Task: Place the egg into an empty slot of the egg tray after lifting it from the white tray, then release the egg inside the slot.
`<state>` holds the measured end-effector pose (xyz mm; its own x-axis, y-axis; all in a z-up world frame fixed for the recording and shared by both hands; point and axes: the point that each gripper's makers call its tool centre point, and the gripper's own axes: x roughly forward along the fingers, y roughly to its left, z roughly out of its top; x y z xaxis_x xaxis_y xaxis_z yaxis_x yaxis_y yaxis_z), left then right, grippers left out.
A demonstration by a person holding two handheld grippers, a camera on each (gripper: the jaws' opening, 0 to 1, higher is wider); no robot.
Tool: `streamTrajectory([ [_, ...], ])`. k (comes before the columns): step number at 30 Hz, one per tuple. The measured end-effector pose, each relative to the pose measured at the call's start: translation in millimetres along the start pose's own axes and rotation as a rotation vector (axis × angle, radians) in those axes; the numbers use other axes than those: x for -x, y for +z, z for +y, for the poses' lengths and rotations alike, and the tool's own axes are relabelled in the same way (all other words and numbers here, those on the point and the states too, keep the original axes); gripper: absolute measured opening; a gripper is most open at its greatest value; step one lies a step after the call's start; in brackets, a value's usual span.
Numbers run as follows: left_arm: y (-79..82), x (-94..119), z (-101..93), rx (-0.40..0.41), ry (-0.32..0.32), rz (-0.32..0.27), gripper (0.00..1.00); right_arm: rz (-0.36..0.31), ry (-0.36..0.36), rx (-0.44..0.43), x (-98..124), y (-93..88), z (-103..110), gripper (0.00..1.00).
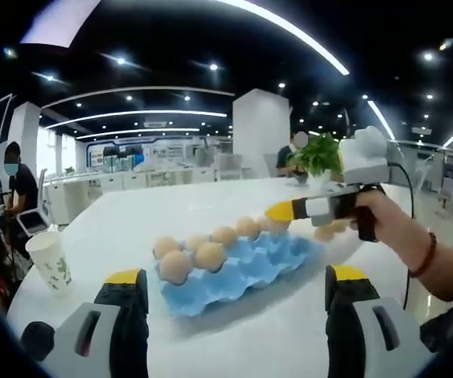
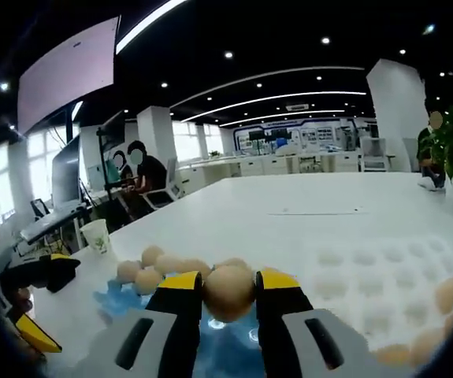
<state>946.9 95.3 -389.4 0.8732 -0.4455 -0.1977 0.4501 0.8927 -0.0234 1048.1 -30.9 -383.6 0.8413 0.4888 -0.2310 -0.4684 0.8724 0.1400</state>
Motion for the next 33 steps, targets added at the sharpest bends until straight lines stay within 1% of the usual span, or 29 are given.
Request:
streamTrajectory([
  [4,0.1,0,1.3,0.005,0.001,-0.005,0.95,-0.006,0.021,-0.009,-3,0.6,9,0.28],
  [5,-0.1,1,2.1,0.01,0.003,-0.009,0.95,-0.007,0.034,-0.009,-5,0.0,14,0.28],
  [8,-1.4,0,1.5,0.029,-0.003,-0.009,0.94,-0.004,0.064,0.003,-9,-2.1,24,0.28],
  [14,-2.1,-1,2.7,0.032,-0.004,-0.01,0.93,-0.001,0.11,0.032,-16,-6.1,40,0.28],
  [19,-2.2,-1,4.5,0.033,0.0,-0.009,0.92,0.001,0.128,0.041,-19,-8.9,45,0.28],
  [24,-0.9,-1,4.4,0.055,-0.007,-0.022,0.9,0.003,0.14,0.048,-21,-11.6,49,0.28],
  [28,-1.4,-1,3.7,0.059,-0.01,-0.022,0.9,0.012,0.157,0.065,-24,-16.7,55,0.28],
  [33,-4.9,-3,2.7,0.053,-0.02,-0.001,0.9,0.013,0.174,0.07,-28,-22.8,62,0.28],
])
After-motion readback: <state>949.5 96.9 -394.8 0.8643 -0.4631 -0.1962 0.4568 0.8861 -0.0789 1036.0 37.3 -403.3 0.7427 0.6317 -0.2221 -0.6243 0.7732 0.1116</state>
